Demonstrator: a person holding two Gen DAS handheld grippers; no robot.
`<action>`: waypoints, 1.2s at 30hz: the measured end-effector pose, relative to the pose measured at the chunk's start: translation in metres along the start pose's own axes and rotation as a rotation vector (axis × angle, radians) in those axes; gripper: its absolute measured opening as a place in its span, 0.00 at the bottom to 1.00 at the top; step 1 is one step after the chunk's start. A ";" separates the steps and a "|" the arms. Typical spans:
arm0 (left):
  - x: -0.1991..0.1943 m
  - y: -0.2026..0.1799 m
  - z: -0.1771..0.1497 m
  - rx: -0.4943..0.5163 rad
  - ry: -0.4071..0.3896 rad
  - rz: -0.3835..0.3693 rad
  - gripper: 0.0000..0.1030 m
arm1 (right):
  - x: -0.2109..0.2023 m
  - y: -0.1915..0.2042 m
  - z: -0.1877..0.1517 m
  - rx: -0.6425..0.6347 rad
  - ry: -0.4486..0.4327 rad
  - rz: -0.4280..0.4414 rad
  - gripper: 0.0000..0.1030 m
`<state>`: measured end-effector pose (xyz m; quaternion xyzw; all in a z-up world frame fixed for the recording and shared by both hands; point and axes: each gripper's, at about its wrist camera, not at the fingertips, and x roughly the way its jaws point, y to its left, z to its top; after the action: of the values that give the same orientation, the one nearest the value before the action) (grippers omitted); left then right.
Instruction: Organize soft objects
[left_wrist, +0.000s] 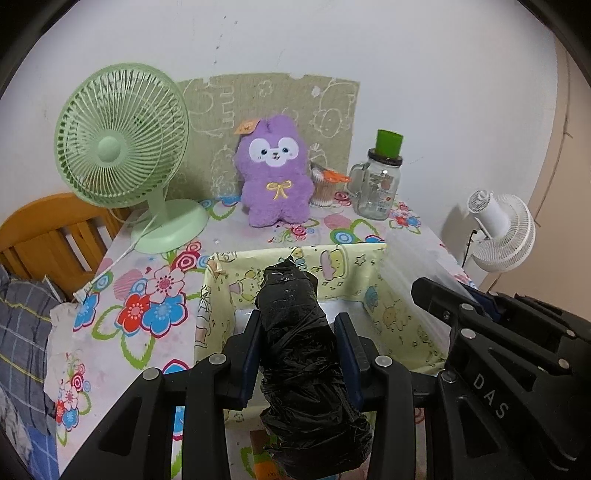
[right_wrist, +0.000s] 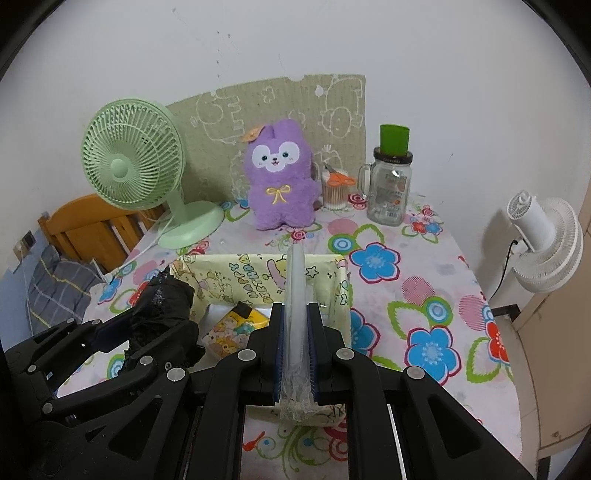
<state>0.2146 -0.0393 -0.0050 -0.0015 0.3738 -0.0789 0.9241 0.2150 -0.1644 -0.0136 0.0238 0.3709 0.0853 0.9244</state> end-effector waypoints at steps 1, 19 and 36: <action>0.003 0.001 0.000 0.000 0.005 0.003 0.38 | 0.004 0.000 0.000 0.002 0.009 0.002 0.13; 0.041 0.006 0.000 0.008 0.072 0.062 0.56 | 0.040 -0.005 0.006 0.030 0.063 -0.003 0.13; 0.039 0.015 -0.004 -0.003 0.101 0.062 0.80 | 0.064 0.005 0.004 0.051 0.144 0.003 0.45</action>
<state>0.2416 -0.0295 -0.0359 0.0126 0.4199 -0.0494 0.9061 0.2631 -0.1484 -0.0537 0.0417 0.4387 0.0784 0.8943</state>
